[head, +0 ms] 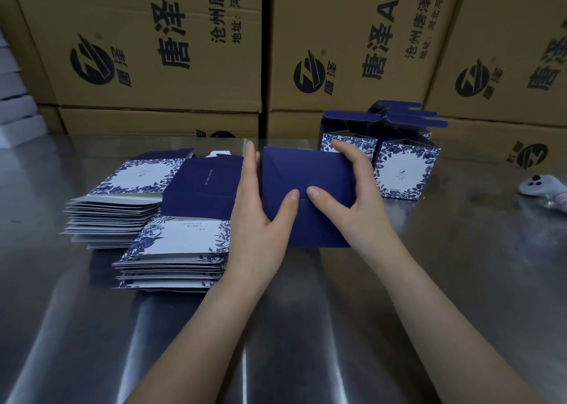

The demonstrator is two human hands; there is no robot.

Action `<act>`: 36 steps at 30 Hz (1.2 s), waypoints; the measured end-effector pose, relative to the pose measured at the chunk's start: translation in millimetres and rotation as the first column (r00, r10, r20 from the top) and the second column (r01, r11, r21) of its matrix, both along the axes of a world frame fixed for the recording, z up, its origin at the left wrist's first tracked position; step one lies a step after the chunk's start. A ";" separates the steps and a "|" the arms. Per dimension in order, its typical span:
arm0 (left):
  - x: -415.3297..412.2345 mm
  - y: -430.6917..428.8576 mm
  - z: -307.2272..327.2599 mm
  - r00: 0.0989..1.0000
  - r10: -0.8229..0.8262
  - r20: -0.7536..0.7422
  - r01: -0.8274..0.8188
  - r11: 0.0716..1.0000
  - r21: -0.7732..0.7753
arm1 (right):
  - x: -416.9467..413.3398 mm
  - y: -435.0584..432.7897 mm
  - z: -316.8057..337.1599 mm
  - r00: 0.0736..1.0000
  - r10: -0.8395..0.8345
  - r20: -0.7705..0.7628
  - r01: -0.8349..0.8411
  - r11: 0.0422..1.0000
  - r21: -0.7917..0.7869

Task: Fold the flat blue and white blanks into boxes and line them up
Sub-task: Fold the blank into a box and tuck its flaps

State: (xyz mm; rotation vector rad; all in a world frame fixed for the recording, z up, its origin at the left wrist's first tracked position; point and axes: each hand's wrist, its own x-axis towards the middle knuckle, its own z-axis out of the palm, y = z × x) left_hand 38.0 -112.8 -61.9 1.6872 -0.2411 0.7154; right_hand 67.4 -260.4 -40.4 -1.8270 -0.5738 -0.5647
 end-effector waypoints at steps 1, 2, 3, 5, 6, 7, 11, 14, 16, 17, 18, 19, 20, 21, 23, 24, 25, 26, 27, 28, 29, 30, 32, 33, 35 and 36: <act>0.2 0.1 -0.2 1.000 -0.002 -0.010 0.002 1.000 -0.001 | 0.0 0.6 -0.1 0.999 -0.045 -0.006 0.045 0.998 -0.049; 0.4 -0.1 -0.3 1.000 -0.003 -0.015 0.003 1.000 0.014 | -0.1 1.0 0.1 0.995 -0.101 -0.015 0.099 0.990 -0.099; 0.5 -0.4 -0.6 1.000 -0.014 -0.016 0.015 0.999 0.030 | 0.0 1.2 0.6 0.987 -0.156 -0.024 0.151 0.979 -0.139; -0.4 -1.5 -0.2 0.997 -0.074 -0.030 0.075 0.996 0.038 | 0.3 1.2 1.8 0.972 -0.231 -0.042 0.221 0.960 -0.169; -1.6 -2.3 0.8 0.993 -0.111 -0.039 0.112 0.993 0.034 | 0.4 1.1 2.6 0.966 -0.253 -0.056 0.241 0.956 -0.165; -2.7 -3.0 1.9 0.988 -0.144 -0.048 0.146 0.989 0.032 | 0.6 1.1 3.3 0.961 -0.267 -0.069 0.254 0.955 -0.154; -3.8 -3.3 1.7 0.967 -0.253 -0.029 0.254 0.966 0.051 | -0.2 2.7 4.2 0.954 -0.291 -0.076 0.281 0.952 -0.119; -4.8 -2.3 4.0 0.942 -0.336 -0.005 0.336 0.942 0.016 | 0.6 4.3 1.9 0.950 -0.308 -0.054 0.303 0.950 -0.078; -5.7 -1.5 6.2 0.922 -0.386 0.021 0.387 0.922 -0.031 | 2.4 3.9 0.9 0.955 -0.293 -0.047 0.293 0.956 0.000; -6.4 -1.1 7.4 0.918 -0.396 0.034 0.397 0.917 -0.047 | 2.7 3.3 1.3 0.958 -0.284 -0.046 0.286 0.957 0.039; -6.9 -1.0 8.6 0.922 -0.384 0.051 0.387 0.920 -0.058 | 3.1 1.7 1.7 0.960 -0.275 -0.046 0.278 0.957 0.077; -7.2 -1.3 9.7 0.935 -0.347 0.074 0.352 0.933 -0.072 | 3.5 -0.6 1.9 0.963 -0.265 -0.048 0.269 0.956 0.115; -7.3 -1.5 10.3 0.954 -0.283 0.096 0.292 0.951 -0.097 | 4.4 -3.4 1.8 0.968 -0.245 -0.063 0.252 0.953 0.168; -6.6 -1.5 10.9 0.973 -0.203 0.109 0.217 0.967 -0.133 | 5.1 -6.1 2.2 0.974 -0.205 -0.094 0.223 0.942 0.250; -4.9 0.6 12.0 0.992 -0.075 0.105 0.099 0.964 -0.249 | 7.4 -11.2 4.5 0.983 -0.036 -0.179 0.119 0.871 0.477; -3.7 2.5 12.6 0.995 -0.049 0.088 0.075 0.940 -0.332 | 8.4 -13.7 5.7 0.977 0.072 -0.200 0.059 0.813 0.580; -2.2 4.8 13.2 0.997 -0.041 0.060 0.063 0.906 -0.418 | 9.2 -15.4 7.2 0.963 0.170 -0.207 0.010 0.750 0.661; -0.6 6.8 14.2 0.999 -0.048 0.019 0.051 0.867 -0.495 | 9.9 -16.5 7.7 0.943 0.256 -0.212 -0.023 0.687 0.726; 0.7 8.1 15.6 0.997 -0.073 -0.033 0.043 0.830 -0.556 | 10.6 -17.2 7.3 0.918 0.333 -0.216 -0.043 0.625 0.780; 1.1 8.2 17.2 0.989 -0.120 -0.084 0.045 0.796 -0.604 | 10.3 -17.8 6.0 0.890 0.400 -0.217 -0.057 0.572 0.818; 0.8 7.7 17.9 0.975 -0.185 -0.124 0.062 0.761 -0.645 | 9.7 -18.0 4.8 0.863 0.457 -0.215 -0.074 0.535 0.842; 0.8 7.0 18.2 0.954 -0.261 -0.146 0.093 0.722 -0.685 | 8.9 -18.0 3.2 0.834 0.512 -0.204 -0.099 0.504 0.858; 0.0 5.8 19.3 0.896 -0.413 -0.165 0.160 0.646 -0.747 | 8.8 -17.3 -0.8 0.777 0.606 -0.173 -0.141 0.435 0.889; -0.7 5.7 19.3 0.860 -0.481 -0.170 0.193 0.616 -0.764 | 8.8 -17.0 -2.6 0.750 0.641 -0.162 -0.151 0.404 0.902; -0.7 7.3 18.7 0.802 -0.573 -0.167 0.239 0.565 -0.790 | 9.8 -17.3 -5.4 0.712 0.680 -0.176 -0.136 0.379 0.915; 0.3 8.3 18.0 0.790 -0.590 -0.169 0.243 0.553 -0.797 | 10.7 -17.8 -6.7 0.699 0.685 -0.206 -0.108 0.387 0.916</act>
